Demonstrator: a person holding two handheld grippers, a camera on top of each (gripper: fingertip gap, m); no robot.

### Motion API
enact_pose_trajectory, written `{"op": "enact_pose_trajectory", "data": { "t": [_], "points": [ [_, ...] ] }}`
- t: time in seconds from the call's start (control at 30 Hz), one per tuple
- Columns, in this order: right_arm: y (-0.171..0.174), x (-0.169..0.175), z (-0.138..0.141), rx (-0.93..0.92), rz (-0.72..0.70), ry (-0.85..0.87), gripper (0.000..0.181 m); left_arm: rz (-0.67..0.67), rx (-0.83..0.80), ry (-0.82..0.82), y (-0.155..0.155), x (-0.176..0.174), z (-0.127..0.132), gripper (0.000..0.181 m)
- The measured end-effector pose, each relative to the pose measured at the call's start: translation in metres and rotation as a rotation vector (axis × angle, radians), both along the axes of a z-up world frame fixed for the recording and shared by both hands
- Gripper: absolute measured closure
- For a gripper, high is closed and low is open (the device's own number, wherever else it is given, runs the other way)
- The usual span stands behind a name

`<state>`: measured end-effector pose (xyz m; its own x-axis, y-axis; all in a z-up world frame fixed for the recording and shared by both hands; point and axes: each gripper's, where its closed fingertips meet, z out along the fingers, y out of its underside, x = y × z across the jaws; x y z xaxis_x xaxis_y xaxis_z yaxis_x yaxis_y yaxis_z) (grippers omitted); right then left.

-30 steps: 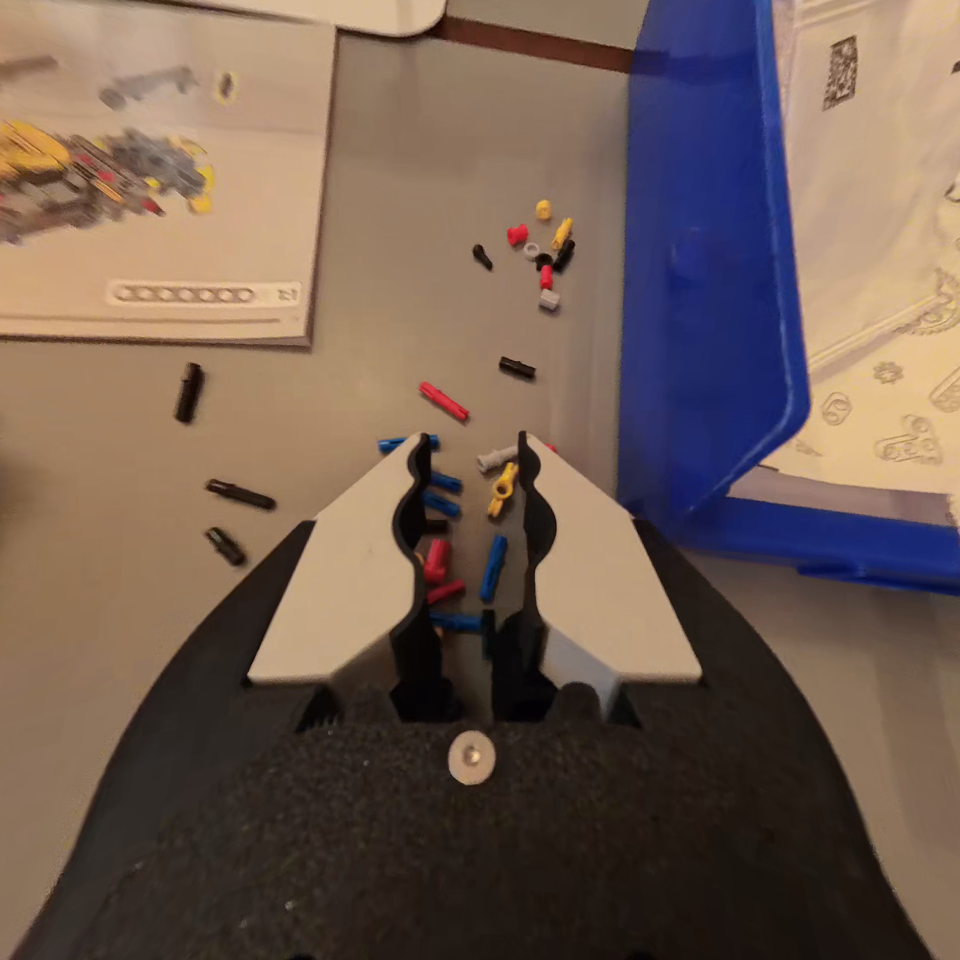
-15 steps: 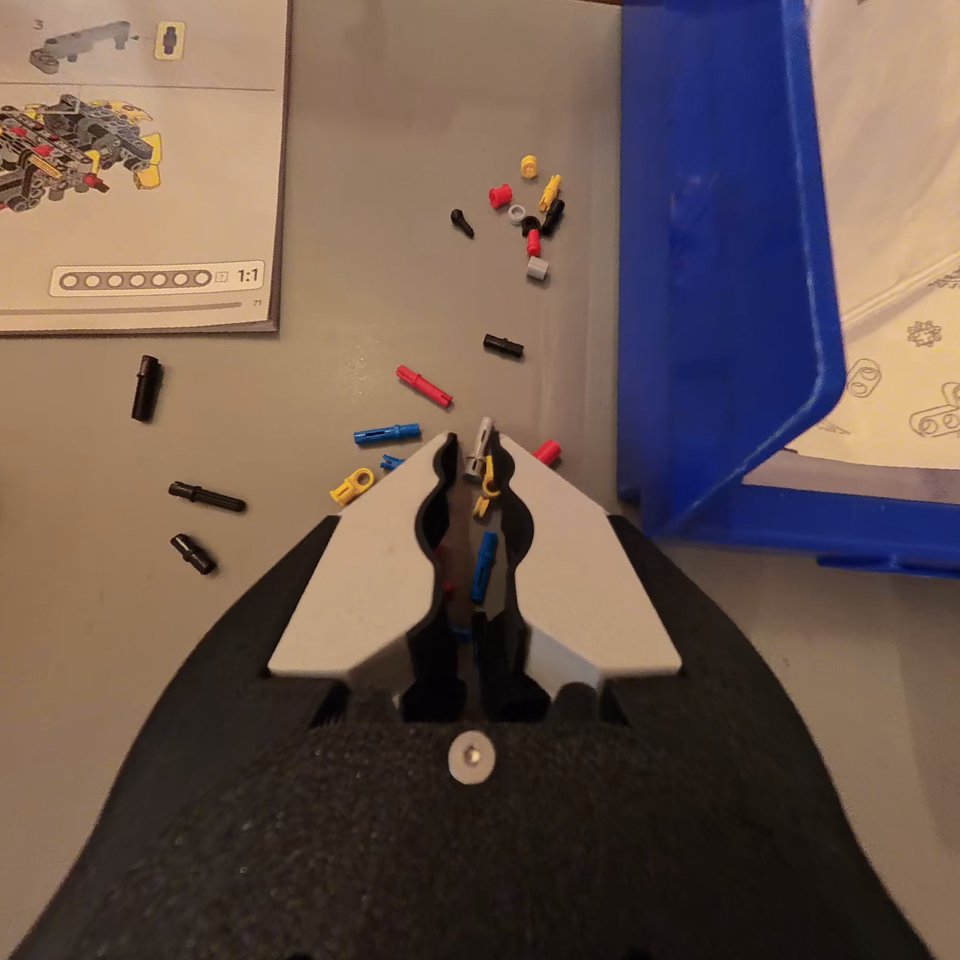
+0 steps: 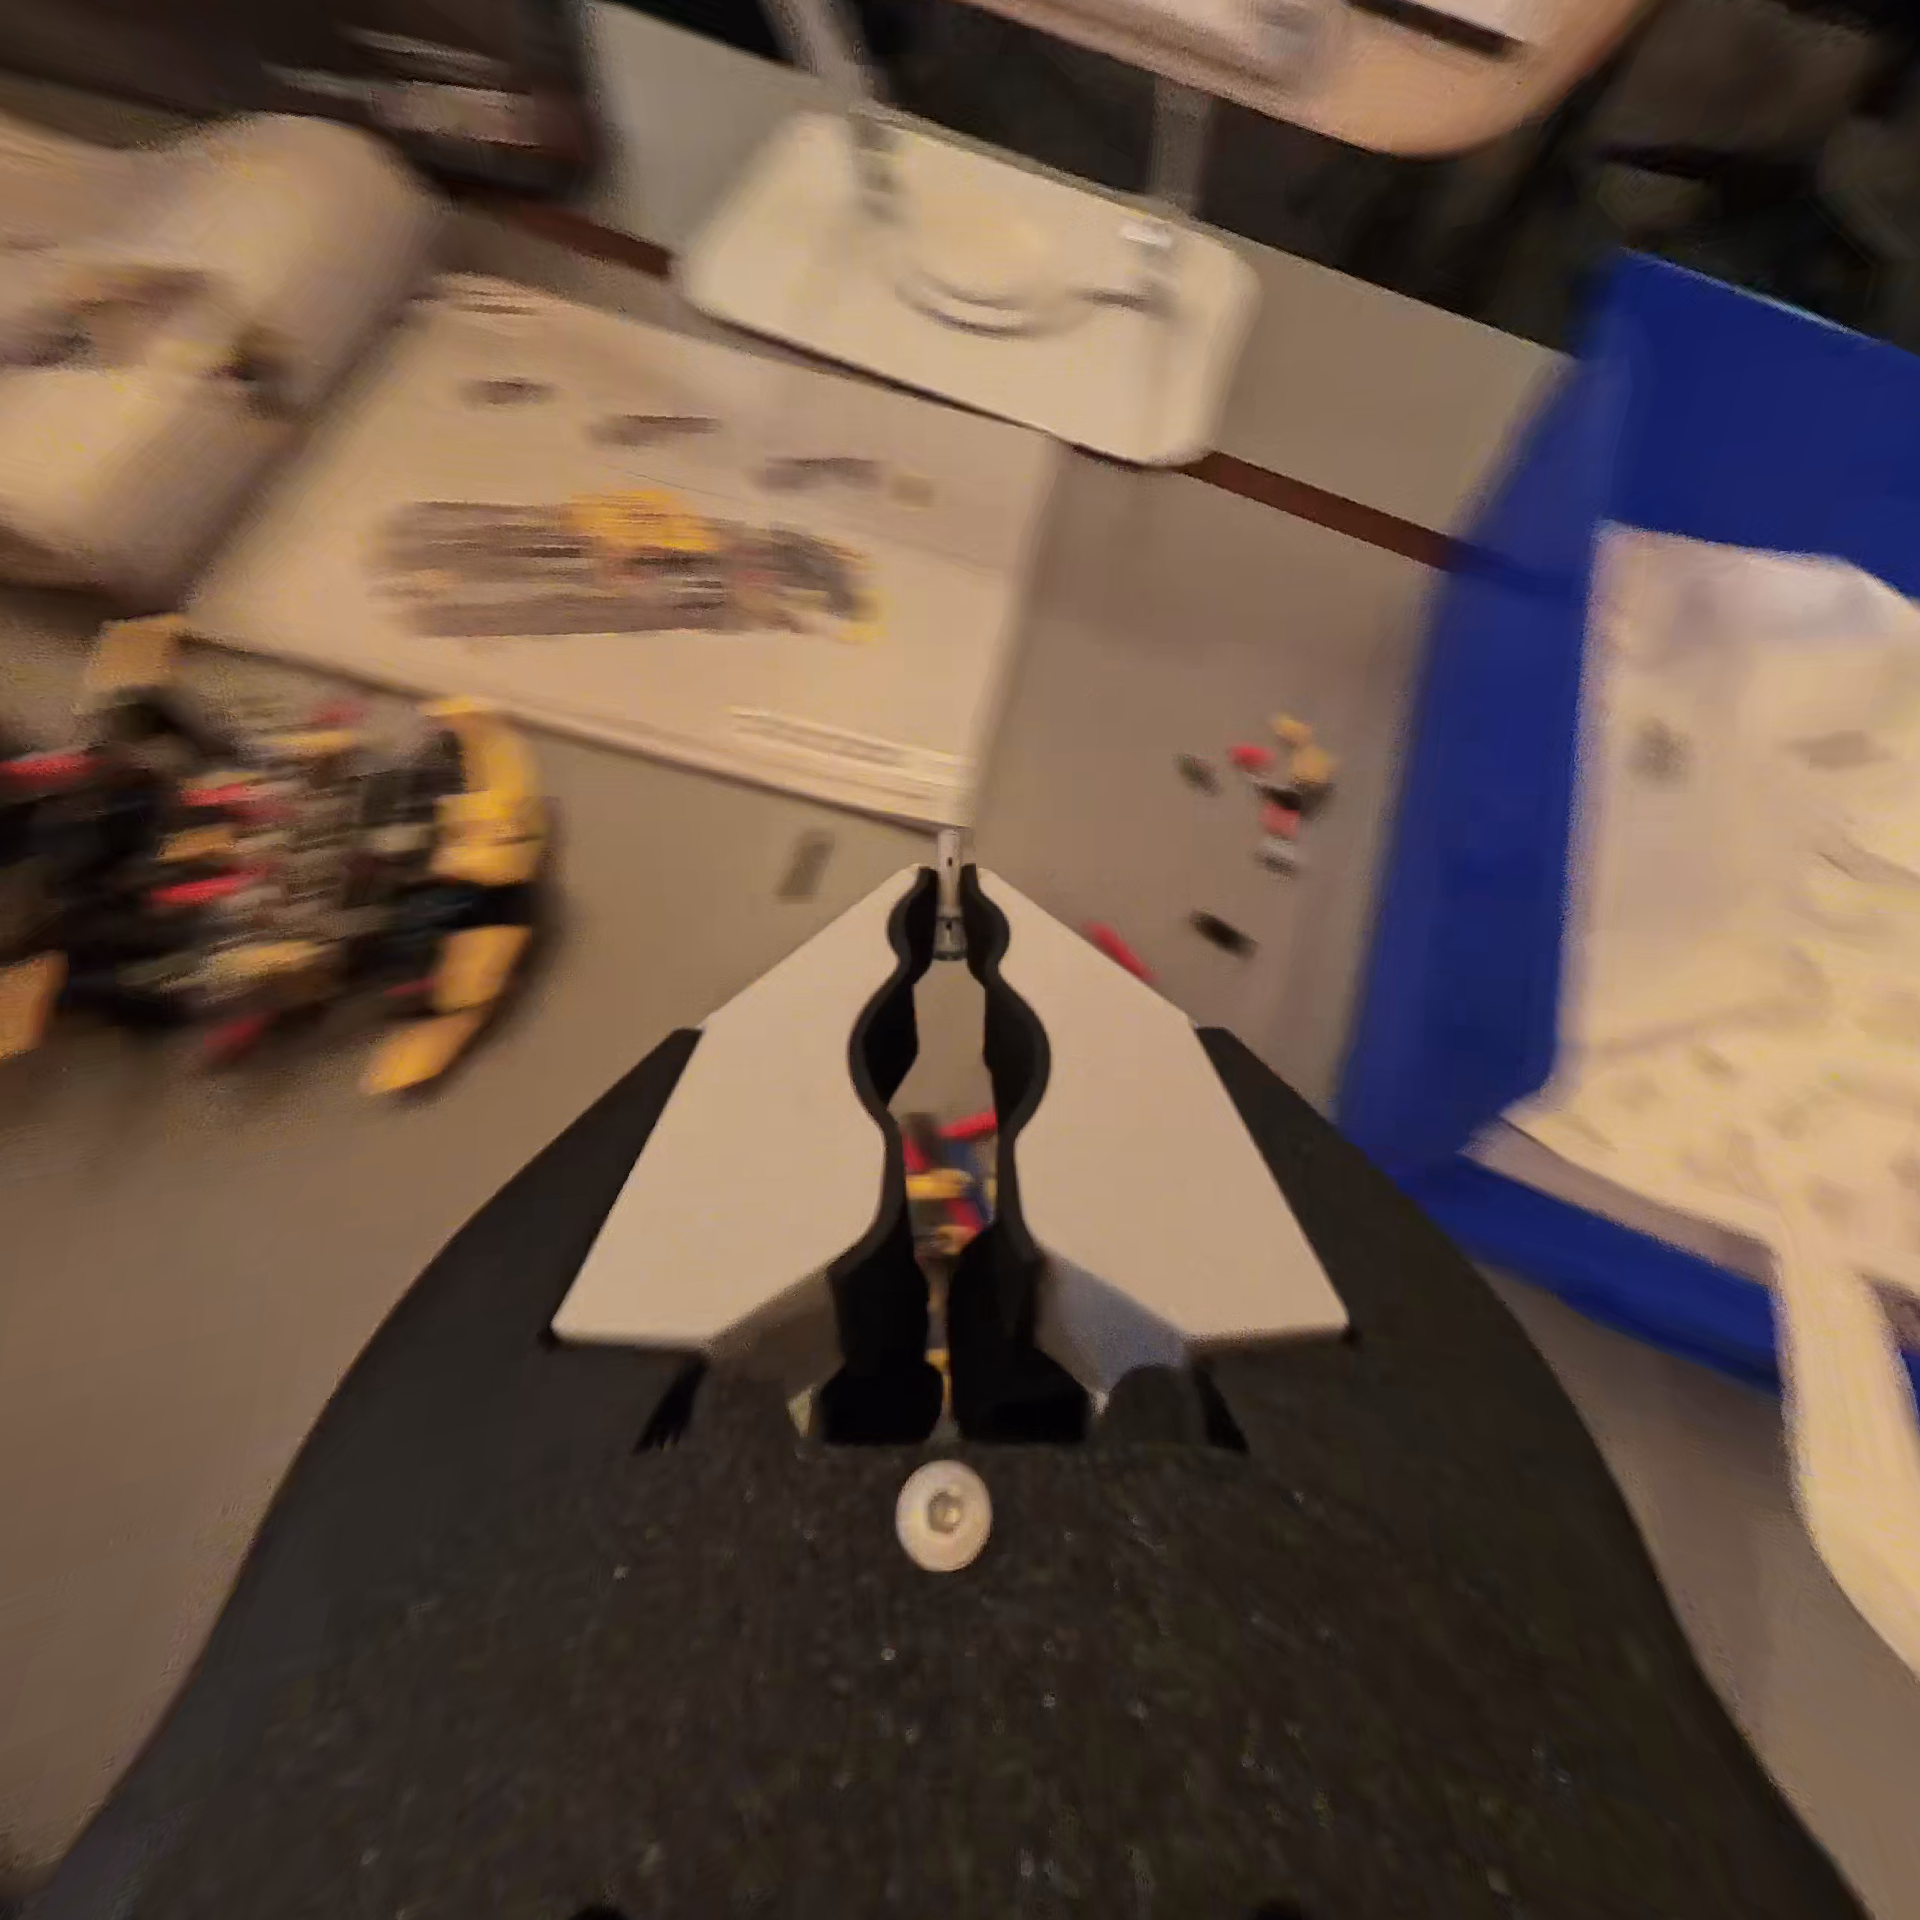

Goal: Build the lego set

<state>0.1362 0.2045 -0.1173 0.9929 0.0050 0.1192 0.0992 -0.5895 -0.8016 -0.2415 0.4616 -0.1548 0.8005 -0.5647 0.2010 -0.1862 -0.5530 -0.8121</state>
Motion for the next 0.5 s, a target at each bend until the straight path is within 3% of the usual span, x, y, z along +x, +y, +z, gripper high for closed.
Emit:
{"op": "enact_pose_trajectory", "data": {
  "t": [0.1, 0.17, 0.33, 0.5],
  "points": [
    [-0.015, -0.085, -0.009, -0.099, 0.301, 0.012, 0.178, 0.001, 0.002, 0.011, 0.0, -0.001, -0.001, 0.125],
    [-0.031, -0.11, -0.027, -0.181, 0.343, -0.027, 0.178, -0.001, 0.0, 0.016, 0.0, -0.001, -0.002, 0.124],
    [-0.059, -0.171, -0.06, -0.237, 0.452, 0.083, 0.178, -0.005, 0.002, 0.007, -0.001, 0.0, 0.0, 0.125],
    [-0.065, -0.193, -0.08, -0.275, 0.462, 0.056, 0.178, -0.025, -0.003, 0.007, -0.005, 0.007, -0.001, 0.124]
  ]
}}
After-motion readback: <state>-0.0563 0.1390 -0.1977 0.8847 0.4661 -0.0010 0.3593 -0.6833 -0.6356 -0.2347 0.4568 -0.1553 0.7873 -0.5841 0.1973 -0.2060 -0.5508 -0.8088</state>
